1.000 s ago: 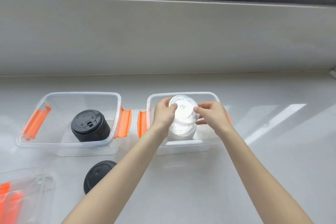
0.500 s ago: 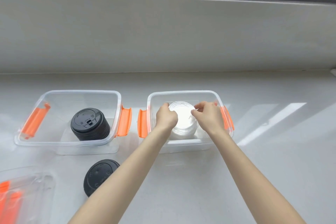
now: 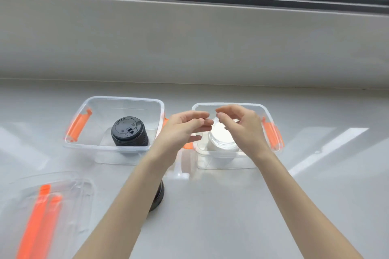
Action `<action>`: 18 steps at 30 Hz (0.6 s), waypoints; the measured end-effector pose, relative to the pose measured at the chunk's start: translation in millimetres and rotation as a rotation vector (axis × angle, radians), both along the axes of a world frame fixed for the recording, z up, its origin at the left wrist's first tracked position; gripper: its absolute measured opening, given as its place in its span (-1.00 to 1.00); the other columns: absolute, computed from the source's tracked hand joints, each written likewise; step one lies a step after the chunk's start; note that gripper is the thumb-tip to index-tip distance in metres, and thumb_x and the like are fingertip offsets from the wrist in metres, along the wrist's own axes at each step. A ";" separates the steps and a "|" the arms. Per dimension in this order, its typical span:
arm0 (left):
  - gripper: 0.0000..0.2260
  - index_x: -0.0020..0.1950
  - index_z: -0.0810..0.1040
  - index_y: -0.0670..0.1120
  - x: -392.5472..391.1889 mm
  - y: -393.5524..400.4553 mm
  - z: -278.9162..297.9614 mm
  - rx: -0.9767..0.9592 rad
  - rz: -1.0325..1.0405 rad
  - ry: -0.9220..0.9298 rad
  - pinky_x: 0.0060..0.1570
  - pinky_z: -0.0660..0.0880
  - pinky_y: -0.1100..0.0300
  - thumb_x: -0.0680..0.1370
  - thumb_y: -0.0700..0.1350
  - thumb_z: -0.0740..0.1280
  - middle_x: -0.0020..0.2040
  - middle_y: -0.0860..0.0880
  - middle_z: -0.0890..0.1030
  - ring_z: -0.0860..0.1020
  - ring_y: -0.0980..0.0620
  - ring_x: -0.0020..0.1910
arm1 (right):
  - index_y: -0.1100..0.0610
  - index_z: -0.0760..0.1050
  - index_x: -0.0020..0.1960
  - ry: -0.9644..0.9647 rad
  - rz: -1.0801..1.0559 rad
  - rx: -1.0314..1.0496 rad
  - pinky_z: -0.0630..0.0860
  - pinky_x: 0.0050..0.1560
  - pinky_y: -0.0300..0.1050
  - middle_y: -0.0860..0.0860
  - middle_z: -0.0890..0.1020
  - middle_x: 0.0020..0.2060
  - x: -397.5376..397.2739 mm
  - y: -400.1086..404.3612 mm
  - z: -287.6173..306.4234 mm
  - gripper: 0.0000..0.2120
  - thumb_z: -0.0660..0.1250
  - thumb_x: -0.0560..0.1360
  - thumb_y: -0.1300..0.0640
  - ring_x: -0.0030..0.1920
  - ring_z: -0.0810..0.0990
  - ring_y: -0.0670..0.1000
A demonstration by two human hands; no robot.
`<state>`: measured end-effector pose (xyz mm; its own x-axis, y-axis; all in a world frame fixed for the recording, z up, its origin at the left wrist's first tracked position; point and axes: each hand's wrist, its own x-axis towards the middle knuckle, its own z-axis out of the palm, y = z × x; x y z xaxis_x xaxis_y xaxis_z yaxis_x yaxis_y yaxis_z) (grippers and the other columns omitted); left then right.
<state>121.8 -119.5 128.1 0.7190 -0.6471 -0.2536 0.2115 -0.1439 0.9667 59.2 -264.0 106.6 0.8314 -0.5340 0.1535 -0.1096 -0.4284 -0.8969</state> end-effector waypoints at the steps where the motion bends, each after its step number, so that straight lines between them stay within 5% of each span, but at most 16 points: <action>1: -0.80 0.06 0.58 -0.06 -2.9 15.2 2.7 0.006 -0.005 -0.011 0.08 0.49 0.18 0.54 -0.19 0.20 -0.03 0.00 0.67 0.64 0.10 -0.02 | 0.01 0.60 -0.14 -0.028 0.070 0.084 0.55 -0.17 -0.18 -0.08 0.65 -0.26 -2.2 14.2 2.8 -0.85 0.31 0.45 0.22 -0.19 0.62 -0.04; 5: -0.81 0.00 0.61 -0.07 -11.5 73.9 -7.4 0.135 0.044 -0.044 0.06 0.46 0.17 0.54 -0.22 0.21 -0.02 -0.05 0.67 0.63 0.08 -0.03 | 0.00 0.59 -0.17 -0.009 0.253 0.264 0.56 -0.28 -0.18 0.00 0.66 -0.31 -9.2 62.5 -10.4 -0.80 0.31 0.44 0.28 -0.31 0.62 -0.07; 9: -0.82 -0.09 0.60 -0.08 -11.5 123.5 -42.1 0.265 0.209 0.022 0.00 0.45 0.14 0.52 -0.26 0.22 -0.09 -0.05 0.64 0.59 0.03 -0.07 | 0.06 0.58 -0.16 0.276 0.286 0.309 0.52 -0.29 -0.15 0.02 0.63 -0.31 -6.9 99.7 -53.0 -0.88 0.31 0.42 0.25 -0.31 0.59 -0.05; 12: -0.79 0.12 0.55 -0.17 -7.6 146.6 -73.0 0.359 0.336 0.073 -0.03 0.46 0.16 0.51 -0.25 0.25 0.05 -0.11 0.59 0.52 0.02 -0.02 | 0.12 0.55 -0.03 0.482 0.224 0.327 0.49 -0.16 -0.12 -0.01 0.61 -0.20 -3.5 124.0 -87.2 -0.85 0.31 0.43 0.12 -0.16 0.56 -0.02; 16: -0.58 0.35 0.36 -0.13 -3.4 154.9 -99.5 0.471 0.326 0.168 0.27 0.34 0.02 0.50 -0.13 0.28 0.33 -0.15 0.44 0.42 -0.06 0.27 | 0.14 0.48 0.13 0.582 0.089 0.410 0.43 -0.19 -0.15 0.03 0.60 -0.07 1.9 143.9 -109.8 -0.64 0.32 0.40 -0.01 -0.13 0.51 -0.01; 18: -0.53 0.38 0.31 -0.12 -3.2 154.6 -105.9 0.503 0.283 0.239 0.18 0.37 0.04 0.50 -0.08 0.29 0.35 -0.15 0.42 0.41 -0.09 0.28 | 0.17 0.45 0.18 0.594 0.047 0.459 0.39 -0.19 -0.12 0.08 0.59 0.01 5.8 150.6 -113.7 -0.60 0.33 0.41 0.00 -0.12 0.48 0.02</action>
